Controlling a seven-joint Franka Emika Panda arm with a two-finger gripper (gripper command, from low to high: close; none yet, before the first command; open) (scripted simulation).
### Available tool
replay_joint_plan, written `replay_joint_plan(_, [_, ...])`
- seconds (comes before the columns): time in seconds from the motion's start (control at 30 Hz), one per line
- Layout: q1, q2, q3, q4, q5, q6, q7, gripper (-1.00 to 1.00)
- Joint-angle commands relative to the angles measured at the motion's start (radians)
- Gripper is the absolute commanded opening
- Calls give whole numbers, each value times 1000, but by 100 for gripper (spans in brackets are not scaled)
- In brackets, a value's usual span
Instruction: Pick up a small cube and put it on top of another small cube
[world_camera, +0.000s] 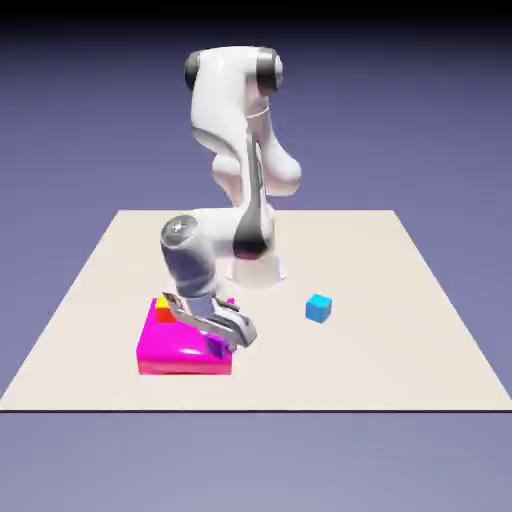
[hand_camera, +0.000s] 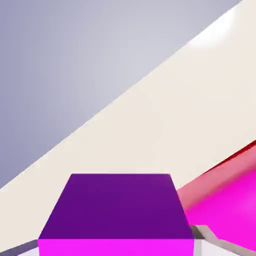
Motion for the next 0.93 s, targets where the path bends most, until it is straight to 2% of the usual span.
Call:
replay_joint_plan(0.0, [37,-32,11,-36,0,3,-25,-100])
replay_joint_plan(0.53, [617,-535,194,-611,53,60,-455,-100])
replay_joint_plan(0.8, [613,-256,158,-654,-109,366,-337,-100])
replay_joint_plan(0.83, [613,-256,158,-654,-109,366,-337,100])
replay_joint_plan(0.9, [614,-292,163,-649,-88,327,-352,100])
